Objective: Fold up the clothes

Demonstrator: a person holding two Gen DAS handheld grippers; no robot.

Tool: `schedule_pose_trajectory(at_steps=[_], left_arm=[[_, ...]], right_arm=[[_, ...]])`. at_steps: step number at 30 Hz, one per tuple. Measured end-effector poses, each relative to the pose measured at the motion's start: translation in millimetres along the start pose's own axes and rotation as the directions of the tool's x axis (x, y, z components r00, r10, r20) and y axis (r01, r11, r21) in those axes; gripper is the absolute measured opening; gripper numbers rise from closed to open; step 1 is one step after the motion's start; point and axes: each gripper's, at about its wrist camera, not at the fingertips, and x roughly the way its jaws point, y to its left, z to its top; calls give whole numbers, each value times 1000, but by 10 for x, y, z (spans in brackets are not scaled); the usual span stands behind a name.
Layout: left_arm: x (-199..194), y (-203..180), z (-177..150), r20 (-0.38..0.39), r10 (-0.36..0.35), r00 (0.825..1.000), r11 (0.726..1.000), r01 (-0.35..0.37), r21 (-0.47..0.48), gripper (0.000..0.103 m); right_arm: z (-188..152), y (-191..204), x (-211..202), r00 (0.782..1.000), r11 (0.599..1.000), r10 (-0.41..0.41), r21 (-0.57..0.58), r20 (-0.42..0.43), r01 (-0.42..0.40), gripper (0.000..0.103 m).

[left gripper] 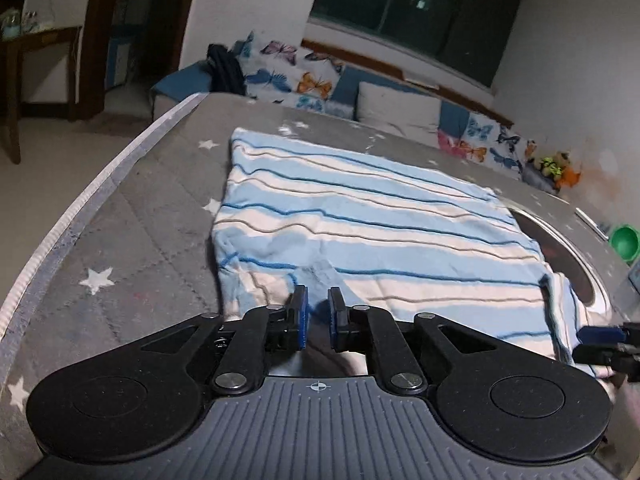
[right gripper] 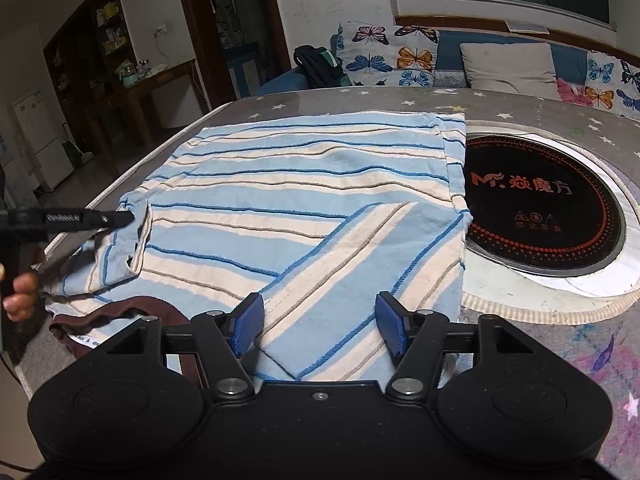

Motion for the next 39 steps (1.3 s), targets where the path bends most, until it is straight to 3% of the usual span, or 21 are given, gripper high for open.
schedule_pose_trajectory(at_steps=[4, 13, 17, 21, 24, 27, 32, 35, 39], left_arm=[[-158, -31, -125, 14, -25, 1000, 999, 25, 24, 27], [-303, -296, -276, 32, -23, 999, 993, 19, 121, 30], [-325, -404, -341, 6, -104, 995, 988, 102, 118, 36], [-294, -516, -390, -6, -92, 996, 983, 92, 158, 40], [-352, -500, -341, 23, -106, 994, 988, 102, 117, 40], [-410, -438, -309, 60, -67, 996, 996, 63, 64, 41], [-348, -404, -379, 10, -88, 996, 996, 88, -6, 44], [-295, -532, -435, 16, -102, 995, 995, 102, 12, 53], [-301, -660, -444, 16, -161, 987, 987, 160, 28, 53]], right_arm=[[9, 4, 14, 1000, 1000, 0, -2, 1, 0, 67], [6, 30, 33, 1000, 1000, -9, -8, 0, 9, 69], [-1, 48, 36, 1000, 1000, -14, -14, 1, 14, 70], [-3, 57, 38, 1000, 1000, -14, -15, 0, 14, 72], [3, 48, 32, 1000, 1000, -10, -10, 0, 10, 72], [4, 43, 28, 1000, 1000, -7, -7, 2, 7, 72], [-2, 45, 26, 1000, 1000, -6, -8, 5, 7, 73], [-7, 49, 25, 1000, 1000, -5, -9, 6, 5, 73], [-11, 49, 25, 1000, 1000, -5, -8, 7, 5, 73]])
